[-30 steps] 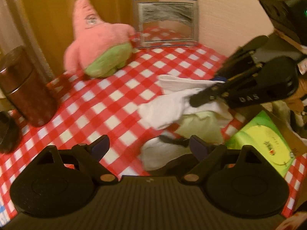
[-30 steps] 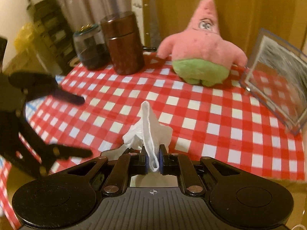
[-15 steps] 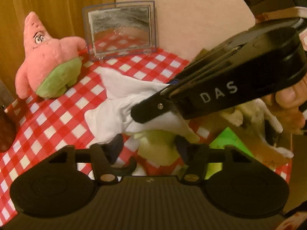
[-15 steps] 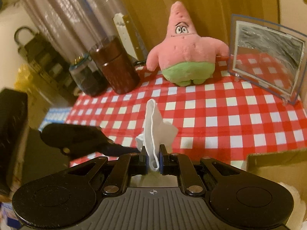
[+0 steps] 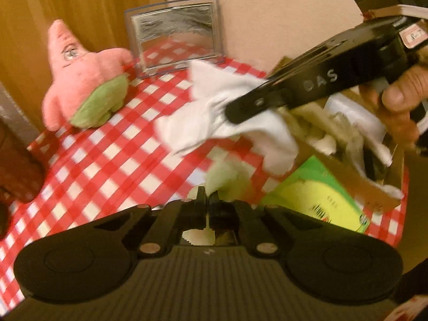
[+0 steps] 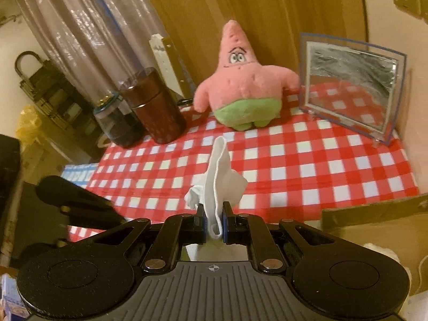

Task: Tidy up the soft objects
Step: 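Grasp the green cloth with the left tool while the right tool lifts the sock, then carry the white sock and green cloth over the cardboard tray, then open both tools to drop the sock and cloth into the tray, then move both tools back toward the black-and-white mask on the table, then grasp the mask strap with the left tool while the right tool grasps a dark item, then carry the mask and dark item over the cardboard tray with both tools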

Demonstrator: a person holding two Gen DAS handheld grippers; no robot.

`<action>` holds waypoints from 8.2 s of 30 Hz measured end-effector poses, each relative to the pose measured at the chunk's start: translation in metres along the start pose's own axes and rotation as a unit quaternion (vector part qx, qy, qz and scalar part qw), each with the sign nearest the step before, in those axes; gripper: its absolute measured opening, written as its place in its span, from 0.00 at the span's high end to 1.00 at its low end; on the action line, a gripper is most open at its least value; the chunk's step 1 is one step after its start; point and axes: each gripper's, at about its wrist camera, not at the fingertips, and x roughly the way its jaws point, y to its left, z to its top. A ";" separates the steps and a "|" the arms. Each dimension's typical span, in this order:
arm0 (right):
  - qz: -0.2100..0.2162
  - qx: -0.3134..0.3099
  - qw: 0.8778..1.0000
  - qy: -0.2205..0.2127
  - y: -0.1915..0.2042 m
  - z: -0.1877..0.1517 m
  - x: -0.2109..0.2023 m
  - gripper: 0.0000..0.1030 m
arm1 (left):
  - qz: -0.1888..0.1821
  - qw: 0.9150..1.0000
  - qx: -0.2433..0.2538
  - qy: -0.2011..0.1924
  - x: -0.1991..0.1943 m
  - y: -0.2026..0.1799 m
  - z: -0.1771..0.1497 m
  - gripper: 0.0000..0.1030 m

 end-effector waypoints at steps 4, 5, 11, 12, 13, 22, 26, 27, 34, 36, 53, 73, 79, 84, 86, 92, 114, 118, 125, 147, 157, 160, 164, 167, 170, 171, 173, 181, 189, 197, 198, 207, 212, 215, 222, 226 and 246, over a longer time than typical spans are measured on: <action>-0.016 0.001 1.000 0.000 -0.004 -0.002 0.001 0.90 | 0.019 1.000 -0.016 0.000 -0.016 0.017 -0.009 0.99; -0.018 0.001 1.000 0.000 -0.004 -0.003 0.001 0.90 | 0.021 1.000 -0.020 -0.002 -0.020 0.020 -0.010 0.99; -0.025 -0.010 1.000 -0.010 0.004 -0.005 -0.013 0.90 | 0.039 0.998 -0.036 -0.022 -0.046 0.024 -0.007 0.99; -0.025 -0.011 1.000 -0.015 0.006 -0.005 -0.019 0.90 | 0.041 0.998 -0.038 -0.025 -0.051 0.022 -0.006 0.99; -0.026 -0.011 0.999 -0.018 0.008 -0.005 -0.024 0.90 | 0.042 0.998 -0.041 -0.029 -0.055 0.019 -0.005 0.99; -0.061 -0.016 0.996 -0.056 0.017 -0.022 -0.100 0.90 | 0.036 0.995 -0.066 -0.073 -0.095 -0.027 0.015 0.99; -0.086 -0.011 0.994 -0.067 0.012 -0.039 -0.135 0.90 | 0.024 0.994 -0.067 -0.088 -0.105 -0.058 0.028 0.99; -0.094 -0.009 0.993 -0.071 0.009 -0.046 -0.145 0.90 | 0.020 0.993 -0.067 -0.092 -0.105 -0.066 0.031 0.99; -0.135 0.014 0.987 -0.084 -0.021 -0.088 -0.193 0.90 | -0.017 0.991 -0.084 -0.106 -0.083 -0.126 0.048 0.99; -0.143 0.025 0.986 -0.083 -0.034 -0.102 -0.200 0.90 | -0.026 0.990 -0.089 -0.106 -0.070 -0.139 0.052 0.99; -0.233 0.001 0.970 -0.065 -0.096 -0.183 -0.181 0.90 | -0.045 0.987 -0.134 -0.072 0.061 -0.194 0.055 0.99; -0.230 0.006 0.973 -0.018 -0.130 -0.184 -0.120 0.90 | -0.049 0.989 -0.123 -0.065 0.082 -0.189 0.051 0.58; -0.231 0.017 0.973 -0.011 -0.134 -0.179 -0.116 0.89 | -0.041 0.988 -0.124 -0.077 0.062 -0.179 0.046 0.57; -0.229 0.015 0.973 -0.008 -0.126 -0.184 -0.123 0.79 | -0.036 0.988 -0.125 -0.080 0.045 -0.177 0.038 0.53; -0.235 0.008 0.972 -0.005 -0.120 -0.184 -0.127 0.52 | -0.032 0.988 -0.124 -0.081 0.038 -0.177 0.035 0.52; -0.237 -0.014 0.971 -0.020 -0.096 -0.186 -0.147 0.40 | -0.021 0.987 -0.128 -0.093 0.008 -0.177 0.026 0.48; -0.222 -0.050 0.972 -0.060 -0.014 -0.183 -0.222 0.40 | 0.071 0.972 -0.159 -0.155 -0.135 -0.131 -0.042 0.21; -0.202 -0.064 0.974 -0.077 0.012 -0.175 -0.230 0.40 | 0.098 0.966 -0.171 -0.166 -0.168 -0.110 -0.060 0.20; -0.159 -0.095 0.979 -0.084 0.059 -0.164 -0.224 0.40 | 0.133 0.960 -0.185 -0.165 -0.200 -0.083 -0.094 0.19; -0.123 -0.179 0.975 -0.038 0.103 -0.135 -0.160 0.39 | 0.093 0.980 -0.164 -0.064 -0.162 -0.008 -0.102 0.19; -0.105 -0.201 0.974 -0.011 0.097 -0.116 -0.120 0.39 | 0.066 0.988 -0.139 -0.030 -0.121 0.023 -0.088 0.18; -0.102 -0.201 0.974 -0.005 0.094 -0.111 -0.108 0.39 | 0.050 0.990 -0.128 -0.012 -0.102 0.032 -0.084 0.18; -0.097 -0.209 0.973 0.006 0.090 -0.106 -0.092 0.39 | 0.050 0.995 -0.087 0.004 -0.079 0.039 -0.076 0.18; -0.096 -0.214 0.972 0.015 0.085 -0.102 -0.079 0.39 | 0.050 0.997 -0.054 0.009 -0.064 0.043 -0.068 0.18; -0.095 -0.212 0.972 0.022 0.078 -0.097 -0.067 0.39 | 0.046 0.999 -0.017 0.017 -0.047 0.046 -0.059 0.18; -0.095 -0.211 0.973 0.023 0.076 -0.096 -0.063 0.39 | 0.045 0.999 -0.002 0.019 -0.040 0.046 -0.055 0.18; -0.095 -0.209 0.973 0.025 0.071 -0.092 -0.055 0.39 | 0.041 0.998 0.025 0.027 -0.028 0.046 -0.050 0.18; -0.090 -0.206 0.974 0.033 0.052 -0.080 -0.021 0.39 | 0.005 0.990 0.134 0.042 0.017 0.036 -0.034 0.14; -0.088 -0.191 0.977 0.035 0.036 -0.072 0.000 0.40 | -0.064 0.974 0.204 0.070 0.058 0.019 -0.020 0.12; -0.090 -0.196 0.976 0.039 0.029 -0.070 0.013 0.40 | -0.091 0.958 0.260 0.079 0.084 0.008 -0.018 0.12; -0.090 -0.196 0.976 0.037 0.028 -0.069 0.014 0.40 | -0.092 0.956 0.265 0.085 0.088 0.007 -0.019 0.13; -0.090 -0.190 0.977 0.037 0.025 -0.071 0.022 0.40 | -0.088 0.956 0.256 0.117 0.099 0.014 -0.020 0.66; -0.083 -0.193 0.977 0.038 0.028 -0.069 0.023 0.40 | -0.077 0.962 0.237 0.113 0.086 0.026 -0.025 0.87; -0.074 -0.199 0.976 0.043 0.032 -0.069 0.024 0.40 | -0.061 0.968 0.221 0.104 0.075 0.034 -0.028 0.93; -0.035 -0.236 0.968 0.083 0.048 -0.070 0.039 0.40 | -0.003 0.986 0.150 0.078 0.046 0.062 -0.031 0.95; -0.021 -0.277 0.953 0.122 0.062 -0.073 0.056 0.40 | 0.016 0.991 0.111 0.068 0.036 0.076 -0.035 0.95; -0.049 -0.380 0.884 0.268 0.080 -0.113 0.136 0.68 | 0.020 0.998 -0.036 0.040 0.014 0.107 -0.059 0.96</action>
